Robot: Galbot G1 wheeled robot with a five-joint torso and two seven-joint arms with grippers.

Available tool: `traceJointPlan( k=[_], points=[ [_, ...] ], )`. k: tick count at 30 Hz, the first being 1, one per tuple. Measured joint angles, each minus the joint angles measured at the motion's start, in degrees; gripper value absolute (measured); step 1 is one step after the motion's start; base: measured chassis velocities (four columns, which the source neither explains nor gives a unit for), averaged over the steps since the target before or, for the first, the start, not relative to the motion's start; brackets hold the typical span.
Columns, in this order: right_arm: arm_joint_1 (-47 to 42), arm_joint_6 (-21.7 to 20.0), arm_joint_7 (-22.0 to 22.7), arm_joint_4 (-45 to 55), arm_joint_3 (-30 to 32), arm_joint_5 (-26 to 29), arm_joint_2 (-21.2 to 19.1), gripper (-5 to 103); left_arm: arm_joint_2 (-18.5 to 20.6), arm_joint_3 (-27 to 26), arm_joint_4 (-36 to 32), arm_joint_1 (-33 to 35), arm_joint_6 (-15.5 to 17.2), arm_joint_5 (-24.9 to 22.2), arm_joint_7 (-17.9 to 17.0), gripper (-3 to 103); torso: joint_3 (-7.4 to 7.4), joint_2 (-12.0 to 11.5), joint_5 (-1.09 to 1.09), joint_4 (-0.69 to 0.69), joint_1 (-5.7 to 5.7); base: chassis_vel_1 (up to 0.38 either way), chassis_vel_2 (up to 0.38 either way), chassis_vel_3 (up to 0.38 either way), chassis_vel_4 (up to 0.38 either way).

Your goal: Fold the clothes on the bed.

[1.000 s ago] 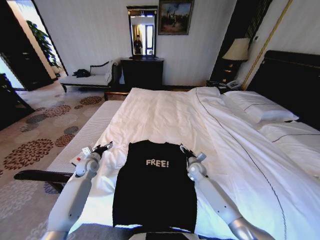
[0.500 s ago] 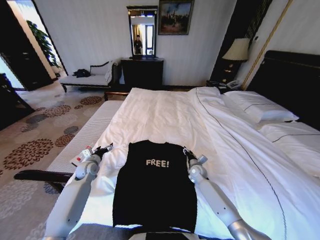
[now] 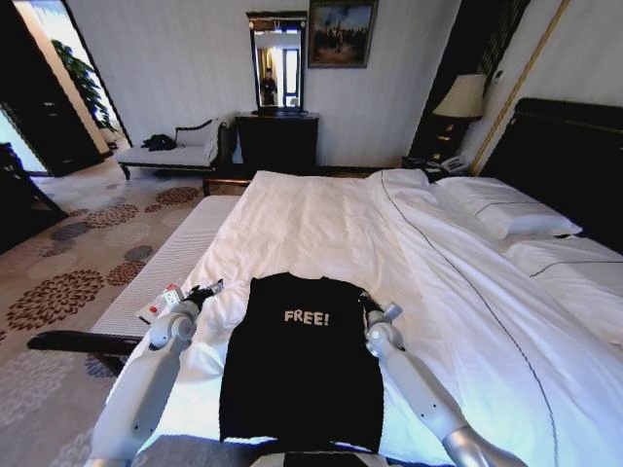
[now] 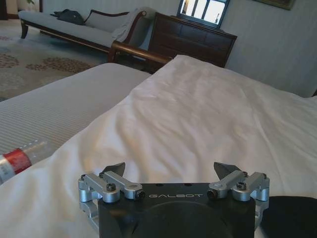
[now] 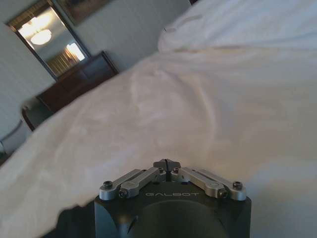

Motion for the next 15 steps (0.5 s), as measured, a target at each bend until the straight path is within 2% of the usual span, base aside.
traceJointPlan(
  k=[6,11,15],
  points=[
    [0.2,2.0,-1.2,0.5,0.3,-0.9,-0.5,0,-1.6,4.0,4.3,-5.4,0.3,-0.9,0.1,100,0.00,0.0,0.00,0.00,0.00,0.000,0.000,0.000,0.000],
    [0.2,2.0,-1.2,1.0,0.3,-1.3,-0.6,0,-5.6,9.1,12.3,-13.0,2.5,-6.2,-1.8,100,0.00,0.0,0.01,-0.03,0.01,0.000,0.000,0.000,0.000],
    [-0.1,2.0,-1.2,1.2,0.3,-2.0,-0.7,0,-7.9,11.6,15.7,-15.3,2.9,-5.9,-1.7,100,0.01,0.0,0.01,-0.02,0.01,0.000,0.000,0.000,0.000]
  ],
)
